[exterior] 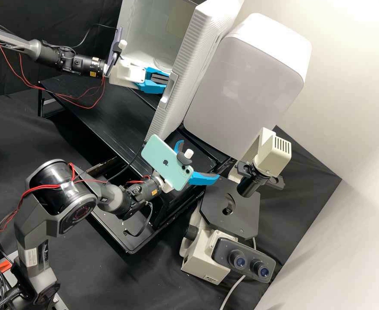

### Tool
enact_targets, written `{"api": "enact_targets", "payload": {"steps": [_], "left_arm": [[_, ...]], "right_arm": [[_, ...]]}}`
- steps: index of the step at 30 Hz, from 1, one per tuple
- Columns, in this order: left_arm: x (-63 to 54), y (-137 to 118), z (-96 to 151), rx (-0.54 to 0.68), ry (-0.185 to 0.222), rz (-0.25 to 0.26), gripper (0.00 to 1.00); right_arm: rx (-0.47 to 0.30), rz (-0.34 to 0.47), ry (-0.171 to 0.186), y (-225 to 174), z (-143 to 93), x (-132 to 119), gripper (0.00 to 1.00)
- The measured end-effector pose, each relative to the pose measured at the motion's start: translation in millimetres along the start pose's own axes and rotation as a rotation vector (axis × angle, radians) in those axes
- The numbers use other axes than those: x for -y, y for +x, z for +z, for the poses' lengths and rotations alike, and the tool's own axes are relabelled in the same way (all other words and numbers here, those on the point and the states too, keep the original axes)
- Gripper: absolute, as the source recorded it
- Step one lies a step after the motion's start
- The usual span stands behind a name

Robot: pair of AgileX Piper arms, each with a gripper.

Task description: Open the incubator door

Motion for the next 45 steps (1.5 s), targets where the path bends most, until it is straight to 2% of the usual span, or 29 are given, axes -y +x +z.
{"api": "enact_targets", "payload": {"steps": [22, 25, 26, 28, 29, 30, 32, 34, 40, 41, 45], "left_arm": [[2.2, 1.3, 0.9, -0.003, 0.000, -0.010, 0.00], [3.4, -3.6, 2.0, -0.016, -0.007, -0.008, 0.00], [5.4, -6.7, 2.7, -0.024, 0.003, -0.012, 0.00], [5.6, -17.2, 0.1, -0.063, 0.038, -0.002, 0.00], [2.0, -26.1, -2.6, -0.106, 0.068, 0.019, 0.00], [2.8, -31.5, -4.9, -0.133, 0.079, 0.024, 0.00], [-2.9, -47.5, -13.4, -0.236, 0.121, 0.062, 0.00], [-5.5, -64.0, -20.4, -0.330, 0.134, 0.085, 0.00], [-3.4, -114.1, -42.6, -0.549, 0.114, 0.136, 0.00], [1.0, -122.6, -45.7, -0.584, 0.090, 0.129, 0.00], [12.2, -143.4, -54.8, -0.678, 0.065, 0.115, 0.00]], "right_arm": [[0.000, 0.000, 0.000, 0.0, 0.0, 0.0, 1.00], [0.000, 0.000, 0.000, 0.0, 0.0, 0.0, 1.00], [0.000, 0.000, 0.000, 0.0, 0.0, 0.0, 1.00], [0.000, 0.000, 0.000, 0.0, 0.0, 0.0, 1.00], [0.000, 0.000, 0.000, 0.0, 0.0, 0.0, 1.00], [0.000, 0.000, 0.000, 0.0, 0.0, 0.0, 1.00], [0.000, 0.000, 0.000, 0.0, 0.0, 0.0, 1.00], [0.000, 0.000, 0.000, 0.0, 0.0, 0.0, 1.00], [0.000, 0.000, 0.000, 0.0, 0.0, 0.0, 1.00], [0.000, 0.000, 0.000, 0.0, 0.0, 0.0, 1.00], [0.000, 0.000, 0.000, 0.0, 0.0, 0.0, 1.00]]}}
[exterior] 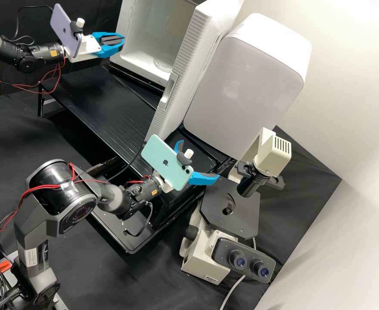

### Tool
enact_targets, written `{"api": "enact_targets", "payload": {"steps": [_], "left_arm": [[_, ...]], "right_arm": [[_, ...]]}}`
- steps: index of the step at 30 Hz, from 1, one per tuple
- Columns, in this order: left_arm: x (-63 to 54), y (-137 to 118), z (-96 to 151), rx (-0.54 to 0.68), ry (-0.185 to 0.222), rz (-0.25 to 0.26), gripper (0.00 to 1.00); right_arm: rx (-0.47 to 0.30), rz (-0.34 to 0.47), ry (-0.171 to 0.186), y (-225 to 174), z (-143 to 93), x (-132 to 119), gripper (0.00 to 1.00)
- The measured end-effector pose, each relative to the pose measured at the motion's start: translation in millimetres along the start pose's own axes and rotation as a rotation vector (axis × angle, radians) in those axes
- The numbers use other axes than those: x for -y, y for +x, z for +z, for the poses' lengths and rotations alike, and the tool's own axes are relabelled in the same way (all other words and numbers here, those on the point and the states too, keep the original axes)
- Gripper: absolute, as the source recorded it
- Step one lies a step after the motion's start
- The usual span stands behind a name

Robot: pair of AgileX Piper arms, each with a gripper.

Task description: Open the incubator door

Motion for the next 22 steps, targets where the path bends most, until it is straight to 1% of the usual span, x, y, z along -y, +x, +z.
{"api": "enact_targets", "payload": {"steps": [1, 5, 6, 8, 9, 10, 12, 13, 15, 17, 19, 20, 22], "left_arm": [[3.8, -2.6, -4.5, -0.021, -0.001, -0.010, 0.00], [15.9, -13.2, -16.5, -0.084, 0.016, -0.047, 0.00], [16.7, -14.8, -18.1, -0.094, 0.020, -0.049, 1.00], [21.8, -19.4, -24.1, -0.136, 0.036, -0.057, 1.00], [22.9, -20.8, -27.2, -0.164, 0.033, -0.058, 1.00], [23.8, -22.1, -29.1, -0.185, 0.044, -0.058, 1.00], [25.7, -25.7, -33.6, -0.232, 0.048, -0.050, 1.00], [25.8, -27.4, -35.8, -0.256, 0.053, -0.037, 1.00], [23.3, -30.0, -38.0, -0.295, 0.067, 0.008, 1.00], [22.1, -32.8, -38.9, -0.321, 0.067, 0.046, 1.00], [20.5, -37.0, -38.9, -0.326, 0.074, 0.102, 1.00], [20.2, -38.7, -38.3, -0.319, 0.069, 0.123, 1.00], [20.4, -40.2, -38.7, -0.319, 0.046, 0.151, 1.00]], "right_arm": [[0.000, 0.000, 0.000, 0.0, 0.0, 0.0, 1.00], [0.000, 0.000, 0.000, 0.0, 0.0, 0.0, 1.00], [0.000, 0.000, 0.000, 0.0, 0.0, 0.0, 1.00], [0.000, 0.000, 0.000, 0.0, 0.0, 0.0, 1.00], [0.000, 0.000, 0.000, 0.0, 0.0, 0.0, 1.00], [0.000, 0.000, 0.000, 0.0, 0.0, 0.0, 1.00], [0.000, 0.000, 0.000, 0.0, 0.0, 0.0, 1.00], [0.000, 0.000, 0.000, 0.0, 0.0, 0.0, 1.00], [0.000, 0.000, 0.000, 0.0, 0.0, 0.0, 1.00], [0.000, 0.000, 0.000, 0.0, 0.0, 0.0, 1.00], [0.000, 0.000, 0.000, 0.0, 0.0, 0.0, 1.00], [0.000, 0.000, 0.000, 0.0, 0.0, 0.0, 1.00], [0.000, 0.000, 0.000, 0.0, 0.0, 0.0, 1.00]]}}
